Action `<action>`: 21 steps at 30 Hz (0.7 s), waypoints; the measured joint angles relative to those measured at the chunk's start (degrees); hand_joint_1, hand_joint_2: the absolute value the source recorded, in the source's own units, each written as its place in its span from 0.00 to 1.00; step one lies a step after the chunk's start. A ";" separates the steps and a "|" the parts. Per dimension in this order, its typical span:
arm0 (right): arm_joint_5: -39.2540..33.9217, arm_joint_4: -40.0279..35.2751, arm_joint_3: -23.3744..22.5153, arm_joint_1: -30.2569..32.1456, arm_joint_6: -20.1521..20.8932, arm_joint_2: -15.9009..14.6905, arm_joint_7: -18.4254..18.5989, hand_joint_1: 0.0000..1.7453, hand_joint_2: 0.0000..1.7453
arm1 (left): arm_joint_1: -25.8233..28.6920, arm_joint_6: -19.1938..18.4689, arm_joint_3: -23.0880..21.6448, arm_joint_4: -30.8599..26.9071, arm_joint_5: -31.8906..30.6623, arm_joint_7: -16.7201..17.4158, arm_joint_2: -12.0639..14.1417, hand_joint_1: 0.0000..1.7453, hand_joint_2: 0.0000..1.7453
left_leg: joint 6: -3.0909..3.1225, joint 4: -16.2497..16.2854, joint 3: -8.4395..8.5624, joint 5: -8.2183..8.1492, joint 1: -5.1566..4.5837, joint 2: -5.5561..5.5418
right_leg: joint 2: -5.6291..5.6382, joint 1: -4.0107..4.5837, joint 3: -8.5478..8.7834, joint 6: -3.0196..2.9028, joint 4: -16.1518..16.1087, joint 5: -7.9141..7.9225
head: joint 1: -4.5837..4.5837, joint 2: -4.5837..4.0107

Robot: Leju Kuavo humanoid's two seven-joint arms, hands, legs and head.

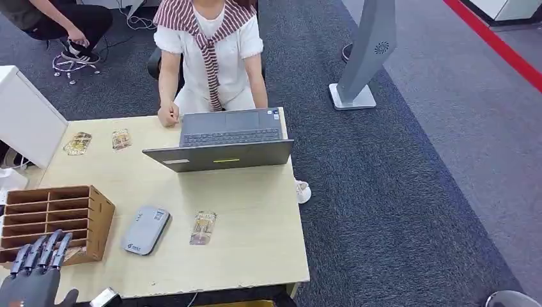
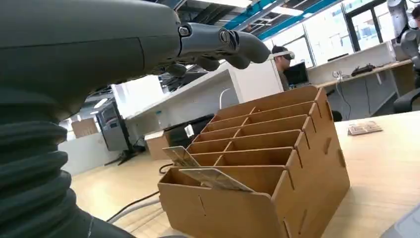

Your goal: Pass the card to the sensor for recognition and then transmit it.

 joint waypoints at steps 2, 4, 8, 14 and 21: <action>0.00 0.00 0.02 0.00 0.00 0.00 0.02 0.00 1.00 | -0.09 1.26 0.02 0.30 -0.57 -0.02 -0.22 0.00 1.00 | 0.00 0.00 0.00 0.00 0.00 0.00 | -0.01 0.00 0.00 0.00 0.00 0.00 | 0.00 0.00; 0.02 0.00 0.02 -0.02 -0.02 0.00 0.13 0.00 1.00 | -0.52 3.57 0.35 1.00 -1.29 -0.53 -0.72 0.00 1.00 | 0.00 0.00 0.00 0.00 0.00 0.00 | -0.02 -0.01 0.01 0.00 0.00 0.00 | 0.02 0.00; 0.02 0.00 0.04 -0.03 -0.04 0.00 0.20 0.00 1.00 | -1.61 6.82 1.84 3.30 -1.40 -1.88 -1.71 0.00 1.00 | 0.00 0.00 0.01 0.00 0.01 -0.01 | -0.04 -0.01 0.02 0.00 0.00 0.00 | 0.00 0.00; 0.13 0.00 0.26 -0.08 -0.04 0.00 0.35 0.00 1.00 | -2.25 9.42 4.68 5.99 -1.81 -3.72 -3.52 0.00 1.00 | 0.00 0.00 0.01 0.00 0.02 -0.01 | -0.04 -0.01 0.02 0.00 0.01 0.00 | 0.00 0.00; 0.81 0.00 0.31 -0.08 -0.04 0.02 0.52 0.00 1.00 | -3.25 11.19 8.20 9.77 -2.25 -5.77 -5.79 0.00 1.00 | 0.00 0.00 0.01 0.00 0.01 -0.01 | -0.04 -0.01 0.03 0.00 0.00 0.00 | 0.00 0.00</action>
